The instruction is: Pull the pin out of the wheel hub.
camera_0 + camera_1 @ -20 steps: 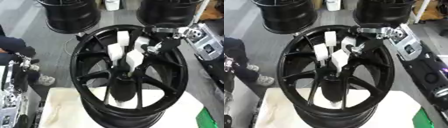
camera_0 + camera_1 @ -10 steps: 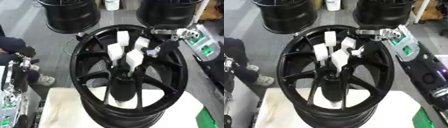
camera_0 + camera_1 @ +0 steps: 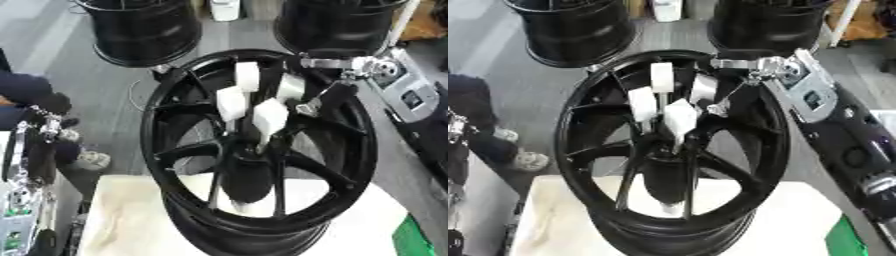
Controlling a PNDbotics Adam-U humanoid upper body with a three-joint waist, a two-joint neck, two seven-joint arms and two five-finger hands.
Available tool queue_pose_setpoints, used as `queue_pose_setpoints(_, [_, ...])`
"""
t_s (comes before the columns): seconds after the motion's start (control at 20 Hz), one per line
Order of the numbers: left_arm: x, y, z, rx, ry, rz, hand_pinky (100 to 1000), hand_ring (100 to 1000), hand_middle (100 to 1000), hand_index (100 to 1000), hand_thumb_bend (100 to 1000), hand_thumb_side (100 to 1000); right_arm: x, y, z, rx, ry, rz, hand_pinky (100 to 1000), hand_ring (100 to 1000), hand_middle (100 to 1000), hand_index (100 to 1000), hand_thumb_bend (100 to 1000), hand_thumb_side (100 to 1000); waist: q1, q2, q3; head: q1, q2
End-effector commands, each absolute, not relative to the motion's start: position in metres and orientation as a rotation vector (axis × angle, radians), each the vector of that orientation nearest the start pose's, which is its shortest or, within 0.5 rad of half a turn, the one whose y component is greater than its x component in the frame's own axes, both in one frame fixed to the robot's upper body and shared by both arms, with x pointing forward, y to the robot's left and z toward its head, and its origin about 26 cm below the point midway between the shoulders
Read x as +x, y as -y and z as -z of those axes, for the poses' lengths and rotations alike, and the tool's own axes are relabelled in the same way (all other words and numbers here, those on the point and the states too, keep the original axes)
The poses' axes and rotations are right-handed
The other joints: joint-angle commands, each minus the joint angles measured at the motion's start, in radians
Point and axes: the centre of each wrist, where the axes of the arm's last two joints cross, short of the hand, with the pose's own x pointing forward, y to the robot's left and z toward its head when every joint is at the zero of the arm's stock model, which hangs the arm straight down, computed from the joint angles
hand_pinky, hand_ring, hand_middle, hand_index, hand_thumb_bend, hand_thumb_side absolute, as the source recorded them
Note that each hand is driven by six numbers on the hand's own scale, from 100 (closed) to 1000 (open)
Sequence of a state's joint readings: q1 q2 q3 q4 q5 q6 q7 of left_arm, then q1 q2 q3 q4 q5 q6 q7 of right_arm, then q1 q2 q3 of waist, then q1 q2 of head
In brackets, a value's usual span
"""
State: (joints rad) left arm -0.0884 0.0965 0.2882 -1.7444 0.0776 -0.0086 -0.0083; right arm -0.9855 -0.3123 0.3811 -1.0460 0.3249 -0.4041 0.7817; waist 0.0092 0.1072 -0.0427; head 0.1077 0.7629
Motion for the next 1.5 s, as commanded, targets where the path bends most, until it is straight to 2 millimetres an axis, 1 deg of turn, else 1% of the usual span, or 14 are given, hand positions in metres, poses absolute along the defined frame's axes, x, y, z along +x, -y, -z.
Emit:
queue_pose_setpoints(0.05, [0.287, -0.33, -0.077, 0.223, 1.884, -0.154, 716, 818, 696, 749, 657, 582, 0.467, 0.164, -0.215, 0.031, 1.621, -2.125, 643, 573, 600, 796, 100, 100, 0.0, -0.009, 0.0, -0.002, 0.0])
queue_pose_setpoints(0.1, [0.287, -0.33, -0.077, 0.223, 1.884, -0.154, 717, 818, 696, 749, 657, 582, 0.467, 0.163, -0.216, 0.026, 1.633, -2.12, 636, 565, 592, 788, 100, 100, 0.0, -0.009, 0.0, -0.002, 0.0])
queue_pose_setpoints(0.2, [0.287, -0.33, -0.077, 0.223, 1.884, -0.154, 716, 818, 696, 749, 658, 582, 0.466, 0.163, -0.217, 0.019, 1.656, -2.109, 597, 519, 543, 742, 100, 100, 0.0, -0.008, 0.0, -0.003, 0.001])
queue_pose_setpoints(0.4, [0.287, -0.33, -0.077, 0.223, 1.884, -0.154, 716, 818, 696, 749, 658, 582, 0.466, 0.16, -0.221, 0.009, 1.704, -2.086, 549, 473, 497, 700, 100, 100, -0.002, -0.008, 0.001, -0.005, 0.0])
queue_pose_setpoints(0.65, [0.287, -0.33, -0.077, 0.222, 1.883, -0.152, 717, 819, 696, 748, 659, 582, 0.464, 0.155, -0.23, 0.001, 1.743, -2.079, 520, 447, 479, 683, 100, 100, -0.005, -0.009, 0.0, -0.006, -0.001])
queue_pose_setpoints(0.85, [0.287, -0.33, -0.077, 0.225, 1.882, -0.152, 716, 819, 696, 748, 659, 582, 0.464, 0.154, -0.243, -0.017, 1.768, -2.086, 520, 448, 479, 683, 100, 100, -0.008, -0.01, -0.002, -0.008, -0.003])
queue_pose_setpoints(1.0, [0.287, -0.33, -0.076, 0.226, 1.881, -0.152, 716, 819, 696, 748, 659, 582, 0.463, 0.153, -0.248, -0.023, 1.774, -2.089, 520, 448, 479, 683, 100, 100, -0.009, -0.011, -0.004, -0.009, -0.004])
queue_pose_setpoints(1.05, [0.286, -0.331, -0.076, 0.229, 1.88, -0.151, 716, 819, 696, 748, 660, 582, 0.463, 0.156, -0.26, -0.05, 1.795, -2.09, 519, 448, 480, 683, 100, 100, -0.011, -0.012, -0.006, -0.013, -0.005])
queue_pose_setpoints(1.15, [0.286, -0.332, -0.076, 0.236, 1.878, -0.15, 716, 820, 696, 748, 660, 581, 0.462, 0.165, -0.285, -0.098, 1.848, -2.068, 519, 449, 481, 682, 100, 100, -0.015, -0.014, -0.011, -0.021, -0.009])
queue_pose_setpoints(1.2, [0.286, -0.333, -0.077, 0.24, 1.877, -0.151, 716, 820, 696, 748, 660, 582, 0.461, 0.172, -0.297, -0.122, 1.875, -2.047, 519, 450, 481, 682, 100, 100, -0.017, -0.014, -0.013, -0.023, -0.01])
queue_pose_setpoints(1.25, [0.285, -0.334, -0.077, 0.245, 1.877, -0.152, 716, 820, 696, 747, 660, 582, 0.458, 0.183, -0.31, -0.166, 1.906, -2.016, 519, 450, 481, 682, 100, 100, -0.018, -0.015, -0.016, -0.024, -0.013])
queue_pose_setpoints(1.35, [0.285, -0.336, -0.077, 0.254, 1.876, -0.152, 716, 820, 696, 747, 660, 582, 0.454, 0.208, -0.33, -0.235, 1.97, -1.925, 519, 451, 482, 680, 100, 100, -0.021, -0.015, -0.023, -0.023, -0.017])
queue_pose_setpoints(1.45, [0.284, -0.337, -0.078, 0.263, 1.876, -0.153, 716, 820, 696, 747, 660, 581, 0.446, 0.241, -0.349, -0.338, 2.016, -1.82, 519, 451, 482, 678, 100, 100, -0.024, -0.015, -0.031, -0.019, -0.017])
queue_pose_setpoints(1.5, [0.284, -0.338, -0.078, 0.267, 1.877, -0.154, 716, 820, 696, 747, 660, 581, 0.441, 0.259, -0.355, -0.389, 2.043, -1.753, 519, 451, 482, 677, 100, 100, -0.025, -0.015, -0.035, -0.018, -0.017])
